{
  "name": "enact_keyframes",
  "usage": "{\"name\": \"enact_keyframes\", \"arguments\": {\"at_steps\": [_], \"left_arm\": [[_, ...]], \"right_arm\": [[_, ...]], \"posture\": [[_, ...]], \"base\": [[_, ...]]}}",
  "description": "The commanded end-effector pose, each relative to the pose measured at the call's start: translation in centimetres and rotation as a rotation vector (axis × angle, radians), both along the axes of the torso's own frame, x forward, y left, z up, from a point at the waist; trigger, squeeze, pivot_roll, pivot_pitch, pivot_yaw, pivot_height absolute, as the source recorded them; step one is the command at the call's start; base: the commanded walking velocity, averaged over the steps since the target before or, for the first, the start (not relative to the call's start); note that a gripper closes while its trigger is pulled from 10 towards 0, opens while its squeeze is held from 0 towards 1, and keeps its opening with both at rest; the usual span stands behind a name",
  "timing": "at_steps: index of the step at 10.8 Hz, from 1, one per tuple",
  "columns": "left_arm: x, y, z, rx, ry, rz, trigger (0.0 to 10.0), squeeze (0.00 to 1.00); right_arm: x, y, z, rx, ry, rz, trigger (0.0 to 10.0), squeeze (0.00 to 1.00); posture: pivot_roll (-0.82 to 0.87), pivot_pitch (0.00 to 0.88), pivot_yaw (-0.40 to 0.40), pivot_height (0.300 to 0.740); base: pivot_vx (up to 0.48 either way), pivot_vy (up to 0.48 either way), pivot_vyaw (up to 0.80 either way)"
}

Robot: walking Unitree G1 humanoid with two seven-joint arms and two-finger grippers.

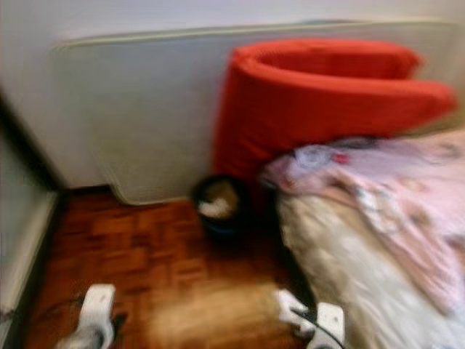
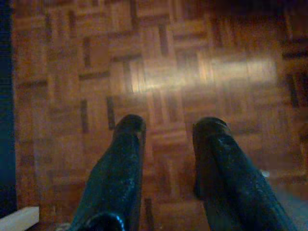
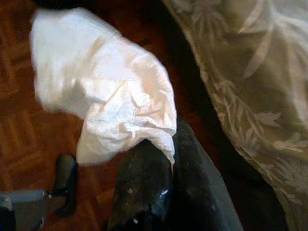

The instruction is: Clean up the room

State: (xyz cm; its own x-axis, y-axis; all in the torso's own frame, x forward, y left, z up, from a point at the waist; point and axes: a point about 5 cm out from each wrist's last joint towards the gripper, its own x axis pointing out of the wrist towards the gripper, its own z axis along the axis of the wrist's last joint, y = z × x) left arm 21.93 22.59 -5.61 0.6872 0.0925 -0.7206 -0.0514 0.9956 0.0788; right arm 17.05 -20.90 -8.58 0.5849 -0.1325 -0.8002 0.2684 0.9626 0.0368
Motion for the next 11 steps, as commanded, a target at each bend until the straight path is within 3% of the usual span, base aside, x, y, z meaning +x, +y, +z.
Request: {"name": "enact_keyframes", "arguments": {"at_steps": [1, 2, 4, 7, 9, 11], "left_arm": [[-0.5, 0.0, -0.4, 0.009, 0.041, 0.007, 10.0, 0.0], [-0.7, -0.4, -0.6, 0.005, 0.046, 0.006, 10.0, 0.0], [-2.9, -0.2, -1.7, 0.003, 0.077, 0.011, 10.0, 0.0], [-3.2, 0.0, -1.8, 0.008, 0.083, 0.016, 10.0, 0.0], [-3.3, 0.1, -1.8, 0.007, 0.086, 0.017, 10.0, 0.0], [-4.5, 0.7, -2.2, 0.007, 0.109, 0.031, 10.0, 0.0]], "right_arm": [[0.0, 0.1, 0.0, 0.001, 0.005, 0.008, 10.0, 0.0], [0.0, 0.1, 0.0, 0.0, 0.008, 0.012, 10.0, 0.0], [0.0, 0.2, -0.1, 0.0, 0.01, 0.022, 10.0, 0.0], [-0.1, 0.3, -0.1, 0.001, 0.015, 0.036, 10.0, 0.0], [-0.2, 0.4, -0.2, 0.011, 0.015, 0.024, 10.0, 0.0], [-0.2, 0.4, -0.2, 0.026, 0.011, 0.007, 10.0, 0.0]], "posture": [[0.16, 0.0, -0.035, 0.74], [0.16, 0.0, -0.036, 0.74], [0.16, 0.0, -0.039, 0.74], [0.17, 0.0, -0.041, 0.74], [0.17, 0.0, -0.04, 0.74], [0.17, 0.0, -0.038, 0.74]], "base": [[0.0, 0.0, 0.8], [0.0, 0.0, 0.8], [0.0, 0.0, 0.8], [0.0, 0.0, 0.8], [0.0, 0.0, 0.0], [0.142, 0.0, 0.0]]}}
